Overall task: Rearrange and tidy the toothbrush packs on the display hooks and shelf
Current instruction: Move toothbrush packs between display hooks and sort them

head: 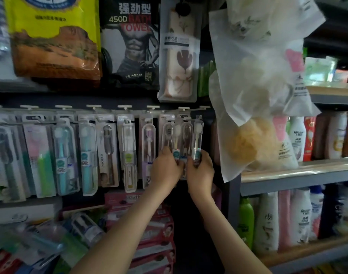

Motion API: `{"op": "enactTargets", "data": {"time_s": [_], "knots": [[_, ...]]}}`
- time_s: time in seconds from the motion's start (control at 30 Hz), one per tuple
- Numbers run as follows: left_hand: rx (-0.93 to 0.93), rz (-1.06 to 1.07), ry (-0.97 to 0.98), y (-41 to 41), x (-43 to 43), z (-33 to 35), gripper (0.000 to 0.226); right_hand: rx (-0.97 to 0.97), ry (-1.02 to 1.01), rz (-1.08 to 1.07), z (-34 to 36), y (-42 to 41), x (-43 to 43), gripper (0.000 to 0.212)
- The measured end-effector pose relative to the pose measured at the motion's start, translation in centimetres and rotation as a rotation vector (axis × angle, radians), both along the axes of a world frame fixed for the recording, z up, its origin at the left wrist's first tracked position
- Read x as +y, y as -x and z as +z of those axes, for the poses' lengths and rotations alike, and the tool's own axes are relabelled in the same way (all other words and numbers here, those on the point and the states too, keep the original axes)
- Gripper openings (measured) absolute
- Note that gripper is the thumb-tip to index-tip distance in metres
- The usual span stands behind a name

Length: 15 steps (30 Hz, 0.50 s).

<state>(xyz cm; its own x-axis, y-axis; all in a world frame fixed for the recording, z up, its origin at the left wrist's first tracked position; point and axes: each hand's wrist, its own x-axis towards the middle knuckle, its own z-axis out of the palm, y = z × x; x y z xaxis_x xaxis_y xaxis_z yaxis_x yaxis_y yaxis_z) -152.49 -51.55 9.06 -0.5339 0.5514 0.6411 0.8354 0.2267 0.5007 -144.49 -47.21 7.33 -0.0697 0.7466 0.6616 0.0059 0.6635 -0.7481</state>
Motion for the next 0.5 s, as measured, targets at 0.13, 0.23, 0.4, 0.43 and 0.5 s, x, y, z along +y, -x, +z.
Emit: {"op": "enactTargets", "data": {"time_s": [0.13,0.23,0.4,0.43,0.5], "knots": [[0.04,0.008,0.007,-1.2,-1.9,0.3,0.033,0.075,0.021,0.019,0.4,-1.3,-1.5,0.019],[0.008,-0.013,0.003,-2.2,-3.1,0.7,0.029,0.068,0.046,0.038,0.9,-2.0,-2.3,0.022],[0.038,-0.045,-0.005,-3.4,-4.8,2.2,0.031,0.064,0.017,0.078,1.8,-3.0,-3.8,0.014],[0.049,-0.04,0.005,-3.4,-5.1,2.4,0.031,0.055,-0.009,0.082,1.9,-2.9,-4.0,0.016],[0.043,-0.042,0.021,-3.3,-5.9,2.4,0.032,0.018,-0.014,0.098,1.8,-2.8,-4.1,0.021]]}}
